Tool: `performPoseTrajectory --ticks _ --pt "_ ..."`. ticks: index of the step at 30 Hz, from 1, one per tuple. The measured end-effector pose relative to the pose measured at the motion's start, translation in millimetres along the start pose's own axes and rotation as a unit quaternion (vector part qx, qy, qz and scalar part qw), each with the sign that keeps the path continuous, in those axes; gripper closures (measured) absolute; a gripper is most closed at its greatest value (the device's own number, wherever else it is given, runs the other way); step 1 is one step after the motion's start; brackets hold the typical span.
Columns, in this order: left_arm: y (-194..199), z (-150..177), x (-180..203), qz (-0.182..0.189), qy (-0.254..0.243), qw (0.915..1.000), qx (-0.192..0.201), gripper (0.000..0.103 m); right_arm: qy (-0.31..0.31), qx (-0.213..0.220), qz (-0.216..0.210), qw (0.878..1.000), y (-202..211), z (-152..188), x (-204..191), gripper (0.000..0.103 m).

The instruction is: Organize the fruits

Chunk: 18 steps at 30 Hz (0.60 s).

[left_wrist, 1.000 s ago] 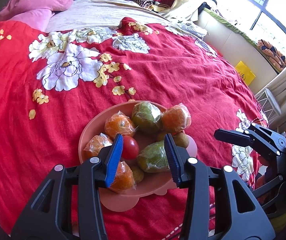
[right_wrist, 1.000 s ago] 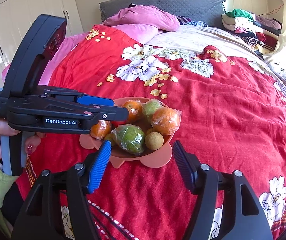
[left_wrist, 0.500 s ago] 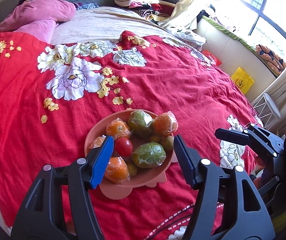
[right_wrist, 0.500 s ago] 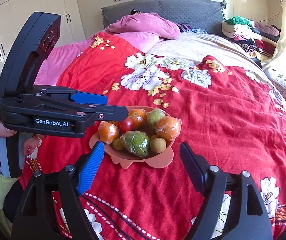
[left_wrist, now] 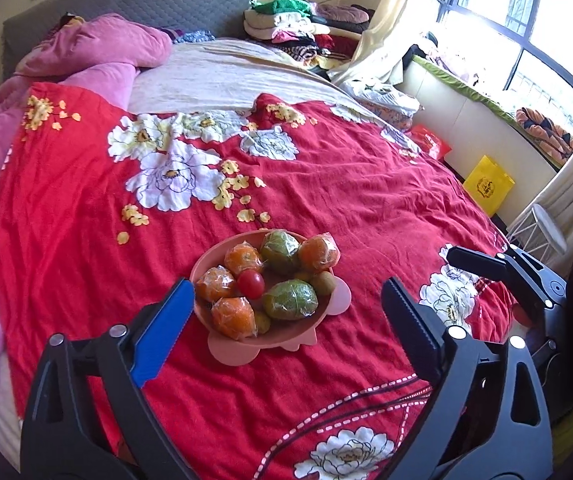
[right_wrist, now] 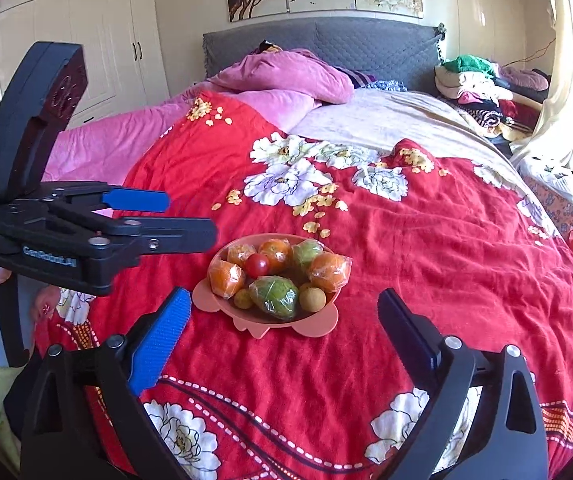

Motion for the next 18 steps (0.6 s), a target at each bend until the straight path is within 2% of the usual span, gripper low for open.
performPoseTrajectory --ticks 11,18 --pt "39.7 36.4 -9.7 -0.044 0.032 0.9979 0.036 0.01 0.004 0.013 0.006 1.0 28.0 8.2 -9.1 0.005" --pt "45.9 71.5 -19.8 -0.071 0.048 0.9959 0.03 0.01 -0.002 0.007 0.005 1.0 34.2 23.7 -15.6 0.005"
Point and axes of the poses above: each gripper's, at about its wrist camera, not at the fingertips, and y roughly against the way its jaws point, x to its right, z to its underside, the point moved 6 cm from there along -y, roughly the way its jaws point, and after that the axes turned 8 degrees about y, right-handed, at the moved point
